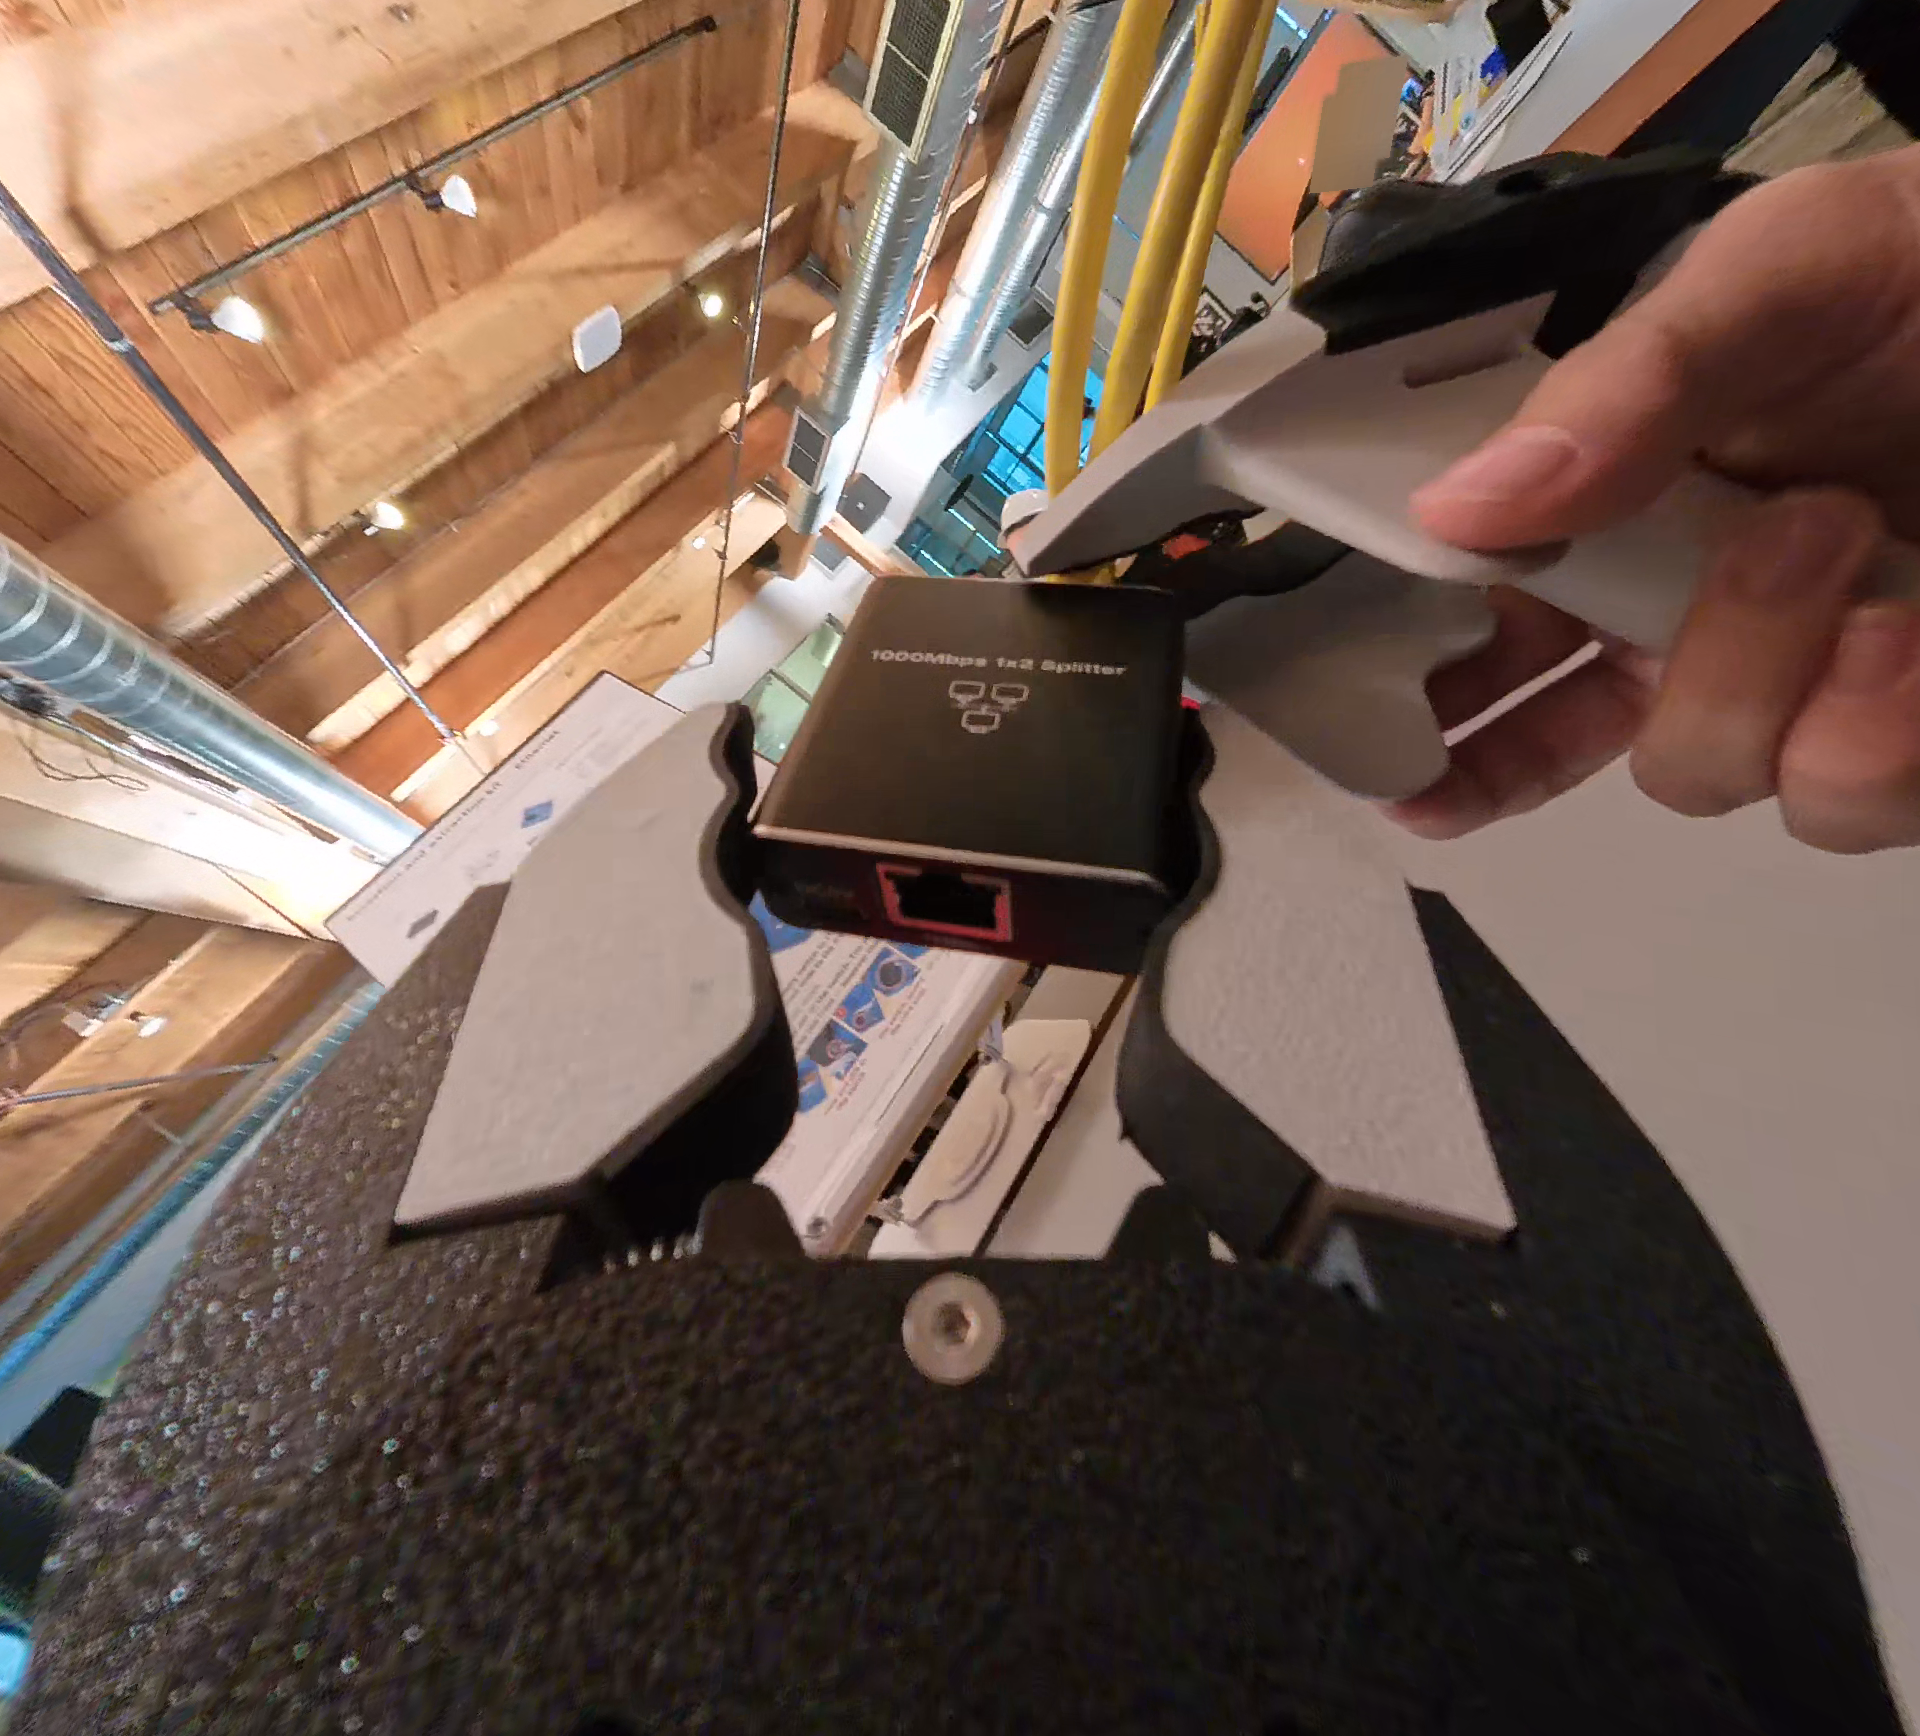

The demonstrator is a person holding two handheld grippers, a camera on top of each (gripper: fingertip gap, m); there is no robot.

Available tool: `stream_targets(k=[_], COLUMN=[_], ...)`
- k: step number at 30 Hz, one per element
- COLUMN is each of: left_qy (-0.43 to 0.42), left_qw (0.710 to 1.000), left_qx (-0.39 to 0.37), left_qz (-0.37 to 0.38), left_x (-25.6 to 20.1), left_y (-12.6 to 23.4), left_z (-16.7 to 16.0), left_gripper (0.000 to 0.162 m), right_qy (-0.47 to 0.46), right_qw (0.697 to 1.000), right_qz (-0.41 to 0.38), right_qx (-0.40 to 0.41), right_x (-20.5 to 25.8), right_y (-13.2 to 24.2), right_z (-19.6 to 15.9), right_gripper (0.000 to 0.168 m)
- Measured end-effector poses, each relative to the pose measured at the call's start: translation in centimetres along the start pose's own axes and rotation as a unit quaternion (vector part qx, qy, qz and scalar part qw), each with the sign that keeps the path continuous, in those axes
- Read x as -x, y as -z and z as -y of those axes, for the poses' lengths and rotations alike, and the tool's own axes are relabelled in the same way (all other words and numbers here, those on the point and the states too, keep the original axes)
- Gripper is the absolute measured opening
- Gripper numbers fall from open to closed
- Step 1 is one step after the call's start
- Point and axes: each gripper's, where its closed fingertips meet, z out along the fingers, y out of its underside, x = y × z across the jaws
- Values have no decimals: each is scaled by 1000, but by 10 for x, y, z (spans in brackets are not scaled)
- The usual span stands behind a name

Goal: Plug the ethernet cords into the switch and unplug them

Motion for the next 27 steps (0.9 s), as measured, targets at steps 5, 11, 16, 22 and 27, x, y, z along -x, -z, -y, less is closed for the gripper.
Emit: stream_targets(k=[5,11,16,22,27], left_qy=[-34,-41,-34,4,18], left_qw=[999,998,997,997,997], left_qx=[-1,2,33,61,66], left_qz=[14,38,53,35,21], left_x=[0,-2,-7,-12,-17], left_y=[0,-2,-7,-12,-13], left_z=[2,3,-1,-10,-15], left_gripper=[77,77,77,77,76], right_qy=[10,-12,-10,12,15], right_qw=[1000,999,999,1000,1000], right_qz=[1,17,4,-8,-17], right_qx=[3,-30,-48,-19,-9], right_x=[2,5,-1,-3,-8], right_y=[1,1,6,9,11], right_z=[1,5,10,11,10], right_gripper=[16,15,15,15,15])
